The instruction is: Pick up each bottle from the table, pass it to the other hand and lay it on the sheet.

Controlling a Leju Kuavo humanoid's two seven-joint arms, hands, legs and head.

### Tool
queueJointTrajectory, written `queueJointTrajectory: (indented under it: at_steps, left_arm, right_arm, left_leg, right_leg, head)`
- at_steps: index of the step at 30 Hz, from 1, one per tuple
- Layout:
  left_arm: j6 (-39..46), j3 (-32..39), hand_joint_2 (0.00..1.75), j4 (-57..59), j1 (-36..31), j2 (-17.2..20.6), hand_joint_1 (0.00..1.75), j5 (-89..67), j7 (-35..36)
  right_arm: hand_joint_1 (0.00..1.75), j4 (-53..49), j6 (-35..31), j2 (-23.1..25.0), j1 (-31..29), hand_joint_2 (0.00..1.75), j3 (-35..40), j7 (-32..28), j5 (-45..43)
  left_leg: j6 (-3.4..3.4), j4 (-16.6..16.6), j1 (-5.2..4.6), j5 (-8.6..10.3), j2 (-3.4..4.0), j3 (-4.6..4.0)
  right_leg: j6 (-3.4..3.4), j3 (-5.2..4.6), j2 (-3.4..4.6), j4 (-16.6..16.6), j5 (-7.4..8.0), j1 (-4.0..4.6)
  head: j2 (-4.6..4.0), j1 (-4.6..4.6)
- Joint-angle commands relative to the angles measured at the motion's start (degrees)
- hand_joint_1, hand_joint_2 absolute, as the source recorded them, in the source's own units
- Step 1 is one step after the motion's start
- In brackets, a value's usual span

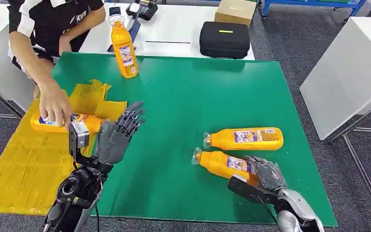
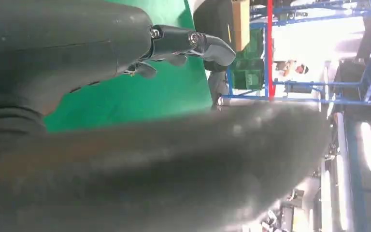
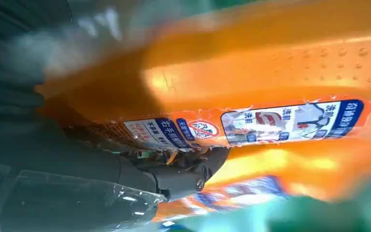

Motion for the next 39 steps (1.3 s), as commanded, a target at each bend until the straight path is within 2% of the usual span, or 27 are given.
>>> queueJointTrajectory:
  at_steps: [1, 2, 3, 7, 9, 11, 12, 15, 25, 27, 39]
  left_arm:
    - [0.80, 1.86, 1.75, 0.95, 0.73, 0.07, 0.00, -0.58, -0.41]
    - [0.93, 1.57, 1.75, 1.29, 0.57, 0.00, 0.00, -0.71, -0.43]
    - [1.02, 1.45, 1.75, 1.51, 0.51, -0.11, 0.00, -0.80, -0.47]
    - [1.07, 1.41, 1.75, 1.53, 0.55, -0.18, 0.00, -0.82, -0.48]
    - [0.89, 0.77, 1.75, 2.12, 0.04, -0.51, 0.00, -0.94, -0.25]
    - [0.52, 0.12, 1.75, 2.24, -0.77, -0.88, 0.00, -0.91, 0.27]
    - [0.50, -0.06, 1.75, 1.86, -0.83, -1.14, 0.00, -0.82, 0.72]
    - [-0.82, -0.87, 1.75, 1.19, -0.88, -1.72, 0.00, 1.42, 2.88]
    - [-1.32, -1.46, 1.75, 1.18, -1.07, -1.77, 0.00, 2.64, 3.38]
    - [-4.03, -1.93, 1.75, 1.63, -1.18, -1.77, 0.00, 6.57, 4.76]
    - [-4.06, -13.68, 1.75, 3.65, -5.44, -1.22, 0.00, 10.59, 4.94]
  right_arm:
    - [1.75, -1.79, -12.40, 5.68, -3.54, 1.75, -1.31, -1.51, 0.30]
    - [1.75, -2.98, -13.90, 6.77, -3.33, 1.75, -2.84, -2.53, -1.62]
    - [1.75, -3.64, -15.54, 7.84, -3.31, 1.75, -4.14, -3.48, -3.24]
    - [1.75, -4.22, -15.95, 8.39, -3.20, 1.75, -4.74, -4.12, -4.58]
    - [1.75, -5.92, -21.67, 10.13, -2.94, 1.75, -6.44, -3.40, -4.25]
    - [1.75, -7.02, -24.31, 11.49, -3.43, 1.75, -7.06, -2.61, -4.32]
    - [1.75, -7.05, -25.32, 12.15, -3.86, 1.75, -7.21, -3.31, -5.94]
    - [1.75, -6.42, -29.16, 13.73, -5.50, 1.75, -7.20, -4.44, -9.81]
    - [1.75, -5.11, -29.89, 13.75, -6.43, 1.75, -6.68, -4.59, -10.95]
    - [1.75, -4.67, -30.88, 13.78, -6.75, 1.75, -6.25, -5.37, -12.04]
    - [1.75, 3.48, -31.02, 14.53, -12.81, 1.75, 5.46, -5.90, -12.72]
  left_leg:
    - [0.01, -0.02, -0.02, -0.07, 0.08, 0.10]
    - [0.02, 0.04, 0.02, -0.18, 0.10, 0.26]
    - [0.05, 0.00, -0.02, -0.07, -0.02, 0.13]
    - [0.08, 0.04, -0.02, -0.15, 0.01, 0.22]
    - [0.05, -0.01, -0.03, -0.03, -0.05, -0.01]
    - [0.04, 0.01, -0.01, -0.03, -0.07, -0.04]
    - [0.05, 0.06, -0.01, -0.16, -0.10, 0.15]
    - [0.05, 0.07, 0.00, -0.15, 0.00, 0.08]
    - [0.04, 0.01, 0.00, -0.06, -0.05, -0.02]
    - [0.05, 0.02, 0.00, -0.09, -0.05, 0.03]
    - [0.06, 0.05, 0.02, -0.15, 0.04, 0.16]
  right_leg:
    - [-0.21, 0.04, 0.14, 0.04, -0.02, 0.00]
    - [-0.37, 0.19, 0.20, 0.08, -0.11, 0.06]
    - [-0.23, 0.11, 0.06, 0.03, -0.06, 0.01]
    - [-0.29, 0.20, 0.09, 0.05, -0.15, 0.00]
    - [-0.15, 0.03, 0.01, 0.01, -0.05, -0.01]
    - [-0.15, 0.00, -0.01, 0.02, -0.05, 0.01]
    - [-0.32, 0.18, 0.00, 0.10, -0.19, 0.02]
    - [-0.27, 0.07, 0.08, 0.08, -0.13, 0.03]
    - [-0.15, 0.00, 0.02, 0.01, -0.07, 0.02]
    - [-0.19, 0.04, 0.03, 0.01, -0.09, 0.02]
    - [-0.30, 0.15, 0.15, 0.03, -0.10, 0.05]
  head:
    - [0.00, 0.00]
    - [0.00, 0.00]
    - [0.00, 0.00]
    - [0.00, 0.04]
    - [0.00, 0.02]
    - [0.00, 0.02]
    - [0.00, 0.02]
    - [0.00, 0.02]
    - [0.00, 0.04]
    - [0.00, 0.02]
    - [0.00, 0.02]
